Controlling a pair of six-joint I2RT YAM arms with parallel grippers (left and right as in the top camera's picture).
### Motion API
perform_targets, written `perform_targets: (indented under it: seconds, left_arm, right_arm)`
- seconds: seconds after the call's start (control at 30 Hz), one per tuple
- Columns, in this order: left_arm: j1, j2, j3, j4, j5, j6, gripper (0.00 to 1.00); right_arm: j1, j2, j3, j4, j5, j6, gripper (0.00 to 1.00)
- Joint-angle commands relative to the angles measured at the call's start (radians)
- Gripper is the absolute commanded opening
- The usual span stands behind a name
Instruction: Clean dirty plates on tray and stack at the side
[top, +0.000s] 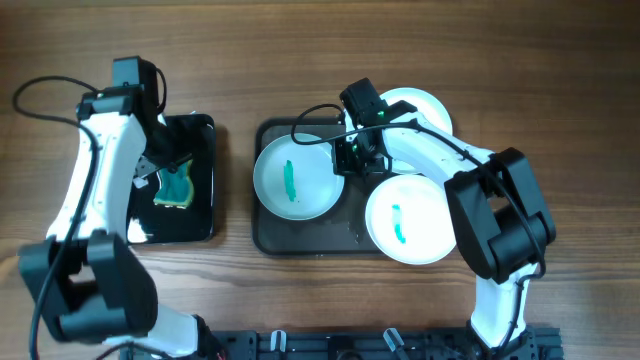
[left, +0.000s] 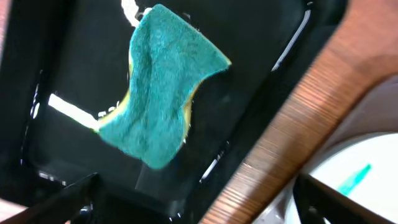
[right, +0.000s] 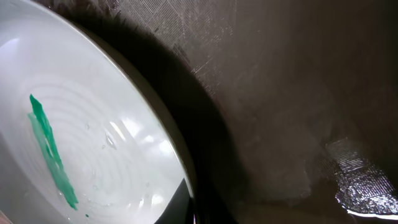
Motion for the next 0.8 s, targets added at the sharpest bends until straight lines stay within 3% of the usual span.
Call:
perform_targets:
  seconds: [0.0, 0.1, 0.17, 0.3, 0.67, 0.77]
  left_arm:
    - [0.003, 0.090, 0.008, 0.041, -0.100, 0.080, 0.91]
    - [0.003, 0.166, 0.008, 0.141, -0.133, 0.220, 0.89]
    - [0.003, 0.185, 0.008, 0.183, -0.132, 0.283, 0.79]
    - [0.008, 0.190, 0.003, 0.180, -0.132, 0.290, 0.61]
    - [0.081, 0.190, -0.090, 0.187, -0.131, 0.218, 0.62]
    - [0.084, 0.190, -0.091, 0.183, -0.127, 0.221, 0.36]
  right_arm:
    - [0.007, 0.026, 0.014, 0.005, 0.062, 0.029, 0.04]
    - [0.007, 0.026, 0.014, 0.006, 0.062, 0.032, 0.04]
    - [0.007, 0.026, 0.014, 0.005, 0.062, 0.032, 0.04]
    - [0.007, 0.026, 0.014, 0.008, 0.062, 0.032, 0.04]
    - [0.007, 0.026, 0.014, 0.012, 0.062, 0.032, 0.04]
    - [0.007, 0.026, 0.014, 0.016, 0.062, 0.033, 0.04]
